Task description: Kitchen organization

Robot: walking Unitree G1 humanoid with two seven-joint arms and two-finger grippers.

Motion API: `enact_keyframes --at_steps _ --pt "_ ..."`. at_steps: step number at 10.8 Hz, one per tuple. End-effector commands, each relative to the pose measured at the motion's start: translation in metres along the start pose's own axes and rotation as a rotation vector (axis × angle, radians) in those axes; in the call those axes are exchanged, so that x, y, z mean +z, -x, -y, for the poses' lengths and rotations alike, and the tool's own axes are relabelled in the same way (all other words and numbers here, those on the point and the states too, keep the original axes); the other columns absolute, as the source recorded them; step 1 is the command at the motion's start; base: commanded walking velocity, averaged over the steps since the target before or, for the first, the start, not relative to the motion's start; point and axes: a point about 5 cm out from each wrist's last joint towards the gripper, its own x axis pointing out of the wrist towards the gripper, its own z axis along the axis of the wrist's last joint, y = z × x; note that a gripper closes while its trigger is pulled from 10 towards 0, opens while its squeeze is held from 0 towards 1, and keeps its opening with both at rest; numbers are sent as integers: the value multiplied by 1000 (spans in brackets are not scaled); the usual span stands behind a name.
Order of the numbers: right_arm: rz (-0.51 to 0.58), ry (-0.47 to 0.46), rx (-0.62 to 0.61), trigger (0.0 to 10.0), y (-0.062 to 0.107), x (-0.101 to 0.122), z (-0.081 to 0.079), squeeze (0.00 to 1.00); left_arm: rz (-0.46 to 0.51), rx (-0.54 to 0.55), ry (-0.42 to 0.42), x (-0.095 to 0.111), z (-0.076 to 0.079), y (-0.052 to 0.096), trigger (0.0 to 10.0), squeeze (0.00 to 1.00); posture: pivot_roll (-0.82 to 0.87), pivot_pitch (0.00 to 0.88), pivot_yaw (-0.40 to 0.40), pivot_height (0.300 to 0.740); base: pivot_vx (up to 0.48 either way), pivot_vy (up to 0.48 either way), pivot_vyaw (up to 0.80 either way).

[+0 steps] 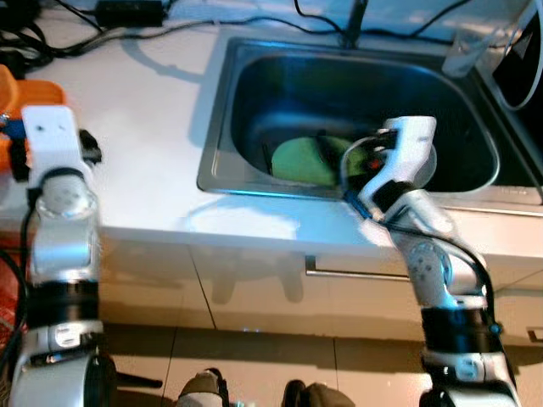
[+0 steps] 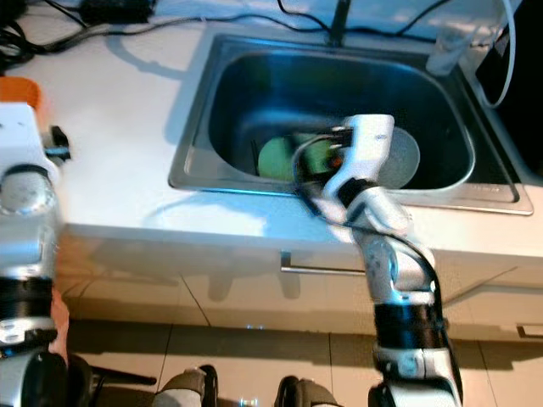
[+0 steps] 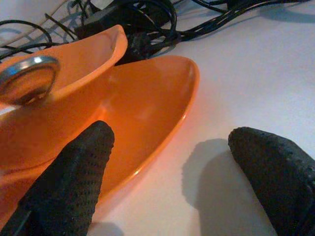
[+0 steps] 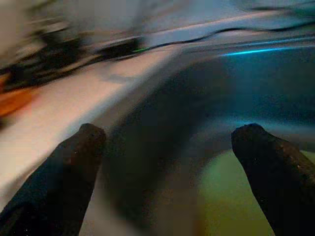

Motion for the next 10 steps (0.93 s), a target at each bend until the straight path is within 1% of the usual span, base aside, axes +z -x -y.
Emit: enact_keyframes --at_steps 1,2,3,4,5,6,7,8,10 --pt "0 -1 94 10000 2 5 -11 0 -53 -16 2 -10 2 -1 10000 0 64 221 -68 740 0 0 0" --pt "-19 -4 170 10000 3 6 -18 0 -58 -13 2 -11 2 -2 10000 0 63 220 -70 740 0 0 0" --pt "-36 1 208 10000 5 7 -21 0 -72 -14 -1 -14 1 -3 10000 0 62 220 -72 740 0 0 0" --pt "-48 13 217 10000 6 7 -21 0 -84 -13 -2 -16 0 -3 10000 0 59 217 -74 740 0 0 0" --pt "-64 25 224 10000 8 8 -21 0 -116 -18 -13 -21 -1 -5 10000 0 56 218 -73 740 0 0 0" --pt "-72 34 230 10000 10 8 -21 0 -168 -33 -18 -24 -1 -6 10000 0 54 220 -71 740 0 0 0" --pt "-77 41 256 10000 12 9 -24 0 -217 -57 -12 -24 -2 -8 10000 0 56 220 -69 740 0 0 0" --pt "-79 42 309 10000 15 11 -30 0 -269 -77 54 -23 -4 -11 10000 0 57 219 -67 740 0 0 0" --pt "-82 44 378 10000 18 14 -38 0 -349 -113 92 -33 -10 -17 10000 0 58 217 -63 740 0 0 0"
